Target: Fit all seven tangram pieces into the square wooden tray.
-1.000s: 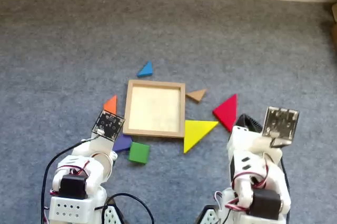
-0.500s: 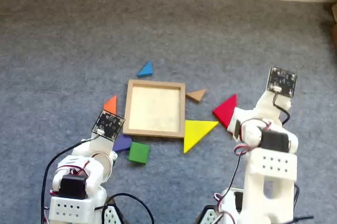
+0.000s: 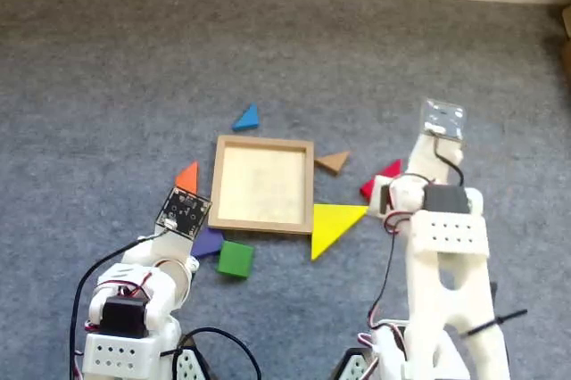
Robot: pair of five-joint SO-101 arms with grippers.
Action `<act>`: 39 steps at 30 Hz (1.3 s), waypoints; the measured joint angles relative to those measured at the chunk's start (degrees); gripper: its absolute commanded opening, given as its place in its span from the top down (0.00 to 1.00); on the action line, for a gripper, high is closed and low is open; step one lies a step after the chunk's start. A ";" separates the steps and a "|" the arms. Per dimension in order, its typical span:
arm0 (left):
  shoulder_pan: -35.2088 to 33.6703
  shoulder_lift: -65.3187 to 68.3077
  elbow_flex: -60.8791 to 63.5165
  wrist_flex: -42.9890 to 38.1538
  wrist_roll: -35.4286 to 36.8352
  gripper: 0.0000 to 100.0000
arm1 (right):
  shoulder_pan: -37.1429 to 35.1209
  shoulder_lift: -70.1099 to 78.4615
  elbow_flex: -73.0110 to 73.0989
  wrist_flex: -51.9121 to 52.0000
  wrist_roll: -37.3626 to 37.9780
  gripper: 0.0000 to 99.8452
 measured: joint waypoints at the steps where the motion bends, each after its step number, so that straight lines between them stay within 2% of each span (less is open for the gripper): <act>1: 0.00 0.00 0.00 0.00 0.00 0.99 | -0.88 1.14 -0.62 0.00 0.00 0.84; 5: 0.00 0.00 0.00 0.00 0.00 0.99 | -2.81 6.24 -3.96 0.00 0.00 0.81; 13: 0.00 0.00 0.00 0.00 0.00 0.99 | -3.78 17.41 -12.04 0.00 -0.35 0.65; 25: 0.00 0.00 0.00 0.00 0.00 0.99 | -6.24 33.23 -21.19 0.00 -0.35 0.65; 39: 0.00 0.00 0.00 0.00 0.00 0.99 | -7.56 42.81 -24.79 -0.44 -0.35 0.65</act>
